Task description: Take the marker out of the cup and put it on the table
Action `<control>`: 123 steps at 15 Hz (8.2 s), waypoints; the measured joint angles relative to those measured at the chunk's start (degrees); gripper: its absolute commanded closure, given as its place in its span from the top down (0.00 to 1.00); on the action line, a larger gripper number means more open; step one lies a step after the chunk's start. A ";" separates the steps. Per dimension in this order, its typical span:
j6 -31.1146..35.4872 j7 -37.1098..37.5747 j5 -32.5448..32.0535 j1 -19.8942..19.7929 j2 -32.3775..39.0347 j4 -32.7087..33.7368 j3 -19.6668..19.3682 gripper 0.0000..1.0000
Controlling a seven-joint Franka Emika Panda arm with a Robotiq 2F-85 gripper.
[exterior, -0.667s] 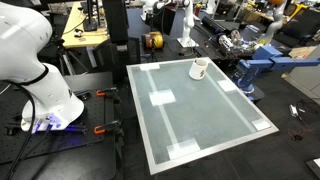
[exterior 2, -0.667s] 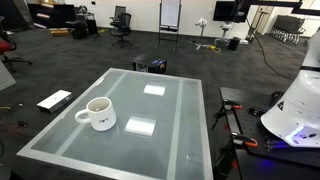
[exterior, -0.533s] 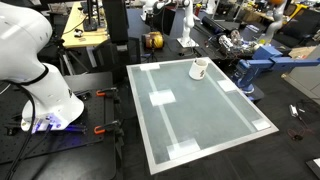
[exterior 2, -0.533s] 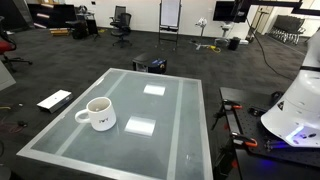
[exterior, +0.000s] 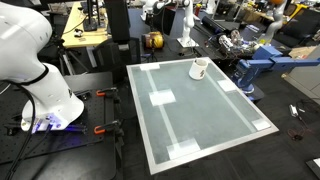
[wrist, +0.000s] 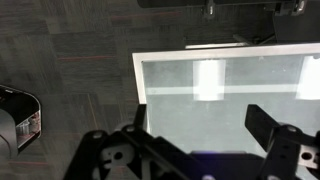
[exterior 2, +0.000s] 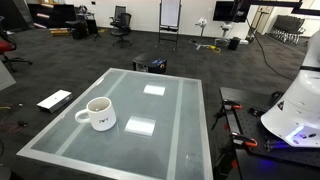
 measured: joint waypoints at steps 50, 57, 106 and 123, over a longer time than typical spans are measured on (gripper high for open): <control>32.43 -88.23 57.81 14.60 59.85 37.46 10.42 1.00; 19.54 -98.05 53.27 10.19 72.76 52.19 13.27 1.00; 13.14 -94.34 27.59 9.43 98.17 74.48 18.89 0.86; 13.97 -94.63 27.02 9.38 99.68 75.29 19.50 0.40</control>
